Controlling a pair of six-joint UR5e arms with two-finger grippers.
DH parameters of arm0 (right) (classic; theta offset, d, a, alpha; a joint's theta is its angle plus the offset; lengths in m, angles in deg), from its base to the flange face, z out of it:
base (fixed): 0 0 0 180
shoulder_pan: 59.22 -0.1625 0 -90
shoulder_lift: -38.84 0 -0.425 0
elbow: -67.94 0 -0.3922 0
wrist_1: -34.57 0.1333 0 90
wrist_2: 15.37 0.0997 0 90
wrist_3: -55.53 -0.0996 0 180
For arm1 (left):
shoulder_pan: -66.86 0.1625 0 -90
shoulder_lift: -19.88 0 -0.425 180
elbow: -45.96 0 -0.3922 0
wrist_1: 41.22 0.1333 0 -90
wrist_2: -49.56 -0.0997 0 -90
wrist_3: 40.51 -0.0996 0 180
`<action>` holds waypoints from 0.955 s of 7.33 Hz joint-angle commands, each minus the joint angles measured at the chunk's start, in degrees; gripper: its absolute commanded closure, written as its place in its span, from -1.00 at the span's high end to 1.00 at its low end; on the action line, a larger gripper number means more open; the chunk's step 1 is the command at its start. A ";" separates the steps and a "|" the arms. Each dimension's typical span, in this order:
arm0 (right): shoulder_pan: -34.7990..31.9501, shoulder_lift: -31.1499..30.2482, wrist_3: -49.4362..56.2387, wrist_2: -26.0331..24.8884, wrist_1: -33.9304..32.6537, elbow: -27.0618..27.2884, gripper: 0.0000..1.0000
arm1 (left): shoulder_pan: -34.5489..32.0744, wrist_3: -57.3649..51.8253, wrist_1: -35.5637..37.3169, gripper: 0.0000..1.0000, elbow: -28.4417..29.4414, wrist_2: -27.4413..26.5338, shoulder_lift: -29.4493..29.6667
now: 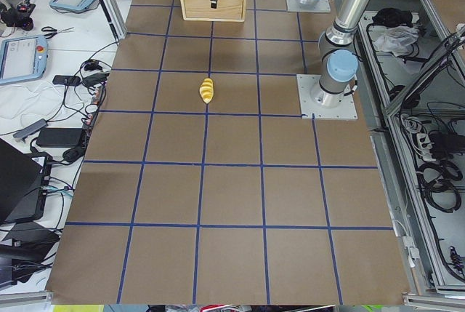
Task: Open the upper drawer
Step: 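Move the left gripper toward the black handle of the upper drawer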
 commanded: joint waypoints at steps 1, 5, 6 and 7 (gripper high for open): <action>-0.04 0.00 -0.03 0.00 0.00 0.00 1.00 | 0.00 -0.01 0.09 1.00 -0.44 0.01 -0.08; -0.04 0.00 0.06 0.00 0.00 0.08 1.00 | -0.17 1.84 2.53 1.00 -1.84 0.44 1.33; -0.04 0.00 -0.03 0.00 0.00 0.00 1.00 | -0.17 1.84 4.64 1.00 -2.54 0.79 1.68; -0.04 0.00 -0.03 0.00 0.00 0.00 1.00 | -0.52 1.93 4.66 1.00 -3.68 0.88 1.68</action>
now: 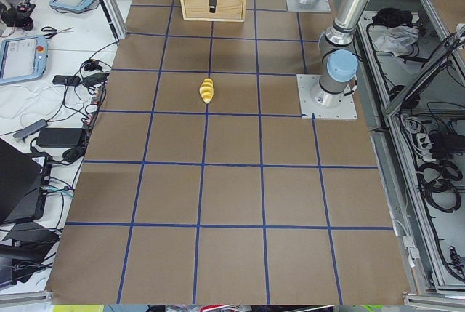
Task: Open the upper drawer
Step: 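Move the left gripper toward the black handle of the upper drawer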
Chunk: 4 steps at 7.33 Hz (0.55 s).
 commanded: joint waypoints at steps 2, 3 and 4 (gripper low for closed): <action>0.00 0.00 0.07 0.00 0.00 -0.03 1.00 | -4.89 7.89 3.63 1.00 -2.29 0.20 1.63; 0.00 0.00 0.07 0.00 0.00 -0.03 1.00 | -6.39 12.04 6.79 1.00 -2.29 3.42 3.47; 0.00 0.00 0.07 0.00 0.00 0.06 1.00 | -6.50 16.43 6.91 1.00 -2.29 13.20 4.88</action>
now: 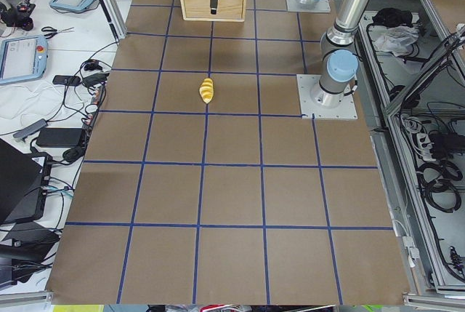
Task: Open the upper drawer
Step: 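Move the left gripper toward the black handle of the upper drawer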
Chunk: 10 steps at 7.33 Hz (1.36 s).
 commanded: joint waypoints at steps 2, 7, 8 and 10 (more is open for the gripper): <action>0.09 0.00 -0.08 0.00 0.00 0.06 1.00 | -2.38 8.12 5.49 1.00 -0.08 15.34 5.64; 0.00 0.00 -0.08 0.00 0.00 -0.03 1.00 | -9.16 27.72 20.70 1.00 0.45 24.32 14.52; 0.00 0.00 -0.08 0.00 0.00 -0.03 1.00 | -10.21 29.47 21.33 1.00 0.53 24.32 15.32; 0.00 0.00 -0.08 0.00 0.00 -0.03 1.00 | -10.83 30.37 22.13 1.00 0.27 24.23 16.29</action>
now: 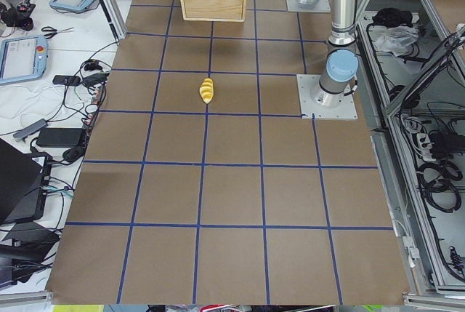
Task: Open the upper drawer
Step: 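Align the open left gripper around the black drawer handle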
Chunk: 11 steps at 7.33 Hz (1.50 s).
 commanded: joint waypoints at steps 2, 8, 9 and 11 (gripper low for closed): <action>-0.03 0.00 0.04 0.00 0.00 0.00 1.00 | -0.81 0.16 0.54 1.00 -0.33 -0.48 0.74; 0.06 0.00 -0.04 0.00 0.00 0.00 1.00 | -0.02 -15.62 -0.43 1.00 -0.86 -4.71 -1.46; -0.03 0.00 -0.04 0.00 0.00 0.00 1.00 | 0.24 -16.10 -0.43 1.00 -0.77 -4.71 -1.64; -0.03 0.00 -0.04 0.00 0.00 0.08 1.00 | 1.56 -16.28 -0.52 1.00 -1.03 -4.53 -2.17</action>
